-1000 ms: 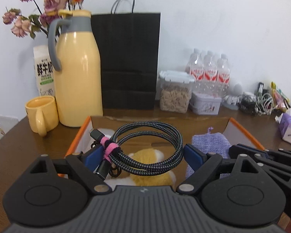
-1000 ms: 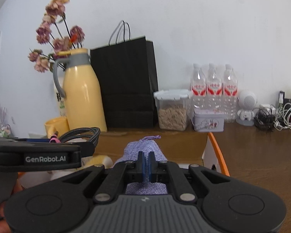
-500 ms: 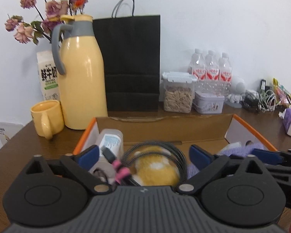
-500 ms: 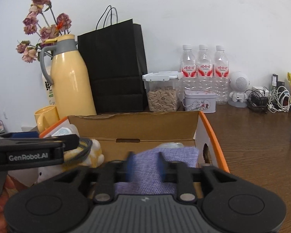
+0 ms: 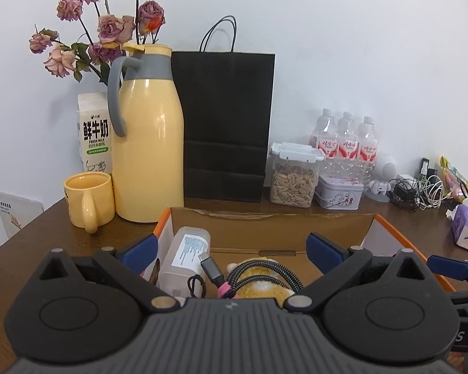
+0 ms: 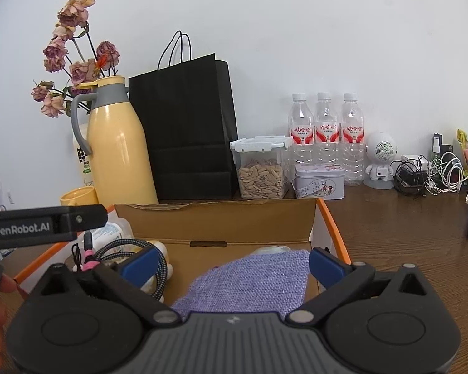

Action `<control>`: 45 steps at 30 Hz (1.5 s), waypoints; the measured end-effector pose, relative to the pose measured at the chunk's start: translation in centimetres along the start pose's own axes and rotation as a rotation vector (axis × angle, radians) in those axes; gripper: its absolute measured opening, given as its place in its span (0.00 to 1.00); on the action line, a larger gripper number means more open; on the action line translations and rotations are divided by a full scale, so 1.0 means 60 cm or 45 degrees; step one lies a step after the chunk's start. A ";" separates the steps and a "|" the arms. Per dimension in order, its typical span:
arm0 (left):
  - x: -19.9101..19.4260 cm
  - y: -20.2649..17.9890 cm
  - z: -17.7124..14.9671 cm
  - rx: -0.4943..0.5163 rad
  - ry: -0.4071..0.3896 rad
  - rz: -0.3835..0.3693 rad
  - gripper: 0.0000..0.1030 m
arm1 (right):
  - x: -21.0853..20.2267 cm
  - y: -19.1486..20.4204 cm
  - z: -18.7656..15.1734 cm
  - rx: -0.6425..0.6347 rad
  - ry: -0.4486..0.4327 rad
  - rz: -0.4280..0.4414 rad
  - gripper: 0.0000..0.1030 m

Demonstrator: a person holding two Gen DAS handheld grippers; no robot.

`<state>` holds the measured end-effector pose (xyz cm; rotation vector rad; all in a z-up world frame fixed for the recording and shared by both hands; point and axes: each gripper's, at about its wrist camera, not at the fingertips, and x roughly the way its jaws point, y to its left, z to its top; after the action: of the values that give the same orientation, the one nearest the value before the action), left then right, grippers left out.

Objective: Organize objects
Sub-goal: 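Open the left gripper to drop the cable into the box while the right gripper releases the pouch, then move the right gripper to the crumpled white plastic bag and close on it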

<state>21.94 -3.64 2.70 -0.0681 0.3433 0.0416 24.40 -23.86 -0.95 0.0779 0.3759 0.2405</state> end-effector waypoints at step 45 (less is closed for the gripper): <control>-0.234 0.085 -0.056 0.026 0.062 -0.072 1.00 | -0.249 0.063 -0.072 -0.085 0.069 0.092 1.00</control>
<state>7.35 0.79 4.00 -0.0586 0.3899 -0.0200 8.46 -23.76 0.79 0.0194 0.4192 0.3271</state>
